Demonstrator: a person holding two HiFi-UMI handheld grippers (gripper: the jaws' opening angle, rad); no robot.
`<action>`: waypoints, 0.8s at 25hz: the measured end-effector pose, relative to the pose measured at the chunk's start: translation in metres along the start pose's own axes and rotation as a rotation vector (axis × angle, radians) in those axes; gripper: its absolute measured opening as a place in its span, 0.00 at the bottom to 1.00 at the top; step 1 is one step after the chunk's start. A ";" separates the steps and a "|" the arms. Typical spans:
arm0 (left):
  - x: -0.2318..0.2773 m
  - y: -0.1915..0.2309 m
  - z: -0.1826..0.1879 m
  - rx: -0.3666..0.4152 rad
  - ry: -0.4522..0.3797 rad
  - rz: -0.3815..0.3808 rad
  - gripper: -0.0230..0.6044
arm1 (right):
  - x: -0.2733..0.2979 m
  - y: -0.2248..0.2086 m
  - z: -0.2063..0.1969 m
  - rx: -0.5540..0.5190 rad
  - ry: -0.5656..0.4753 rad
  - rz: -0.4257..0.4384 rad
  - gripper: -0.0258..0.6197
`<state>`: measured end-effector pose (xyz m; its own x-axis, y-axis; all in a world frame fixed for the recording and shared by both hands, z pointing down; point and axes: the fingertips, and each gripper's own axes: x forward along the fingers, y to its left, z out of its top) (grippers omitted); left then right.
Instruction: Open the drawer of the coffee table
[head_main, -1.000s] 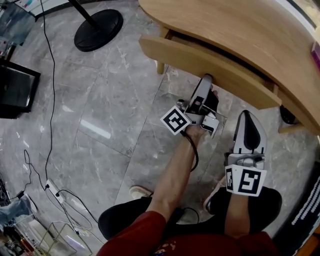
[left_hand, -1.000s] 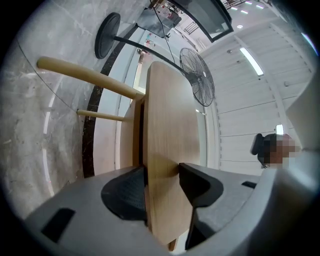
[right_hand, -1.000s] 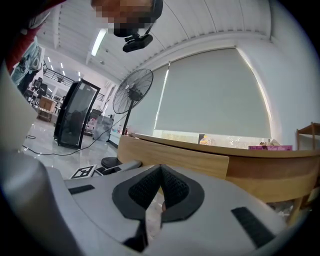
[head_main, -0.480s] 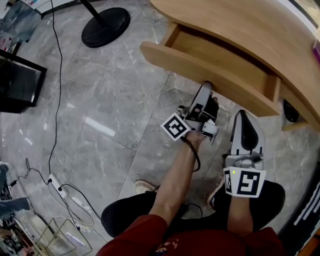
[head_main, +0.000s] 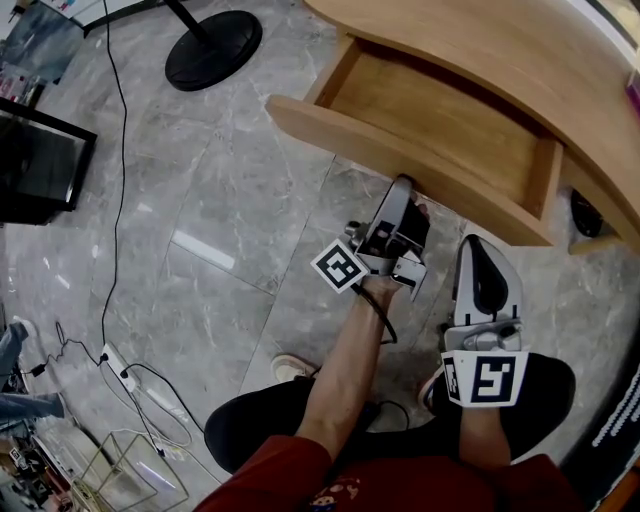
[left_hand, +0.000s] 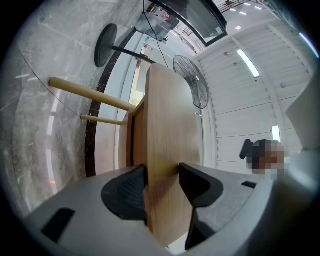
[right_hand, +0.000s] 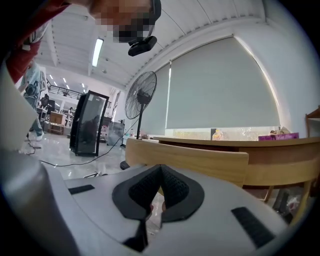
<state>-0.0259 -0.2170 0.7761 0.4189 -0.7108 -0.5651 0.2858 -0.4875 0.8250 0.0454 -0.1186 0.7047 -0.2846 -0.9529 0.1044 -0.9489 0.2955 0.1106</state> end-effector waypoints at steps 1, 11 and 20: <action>0.000 -0.001 0.000 0.002 0.000 -0.001 0.39 | 0.001 -0.001 0.001 0.003 -0.002 0.004 0.03; -0.013 -0.010 0.001 0.004 -0.006 -0.006 0.39 | 0.000 0.006 0.011 0.017 -0.013 0.042 0.03; -0.054 -0.019 0.004 0.003 -0.018 -0.011 0.39 | -0.016 0.043 -0.008 0.025 0.006 0.076 0.03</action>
<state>-0.0572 -0.1714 0.7914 0.3998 -0.7145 -0.5741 0.2881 -0.4967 0.8187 0.0101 -0.0904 0.7156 -0.3549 -0.9275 0.1172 -0.9278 0.3649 0.0776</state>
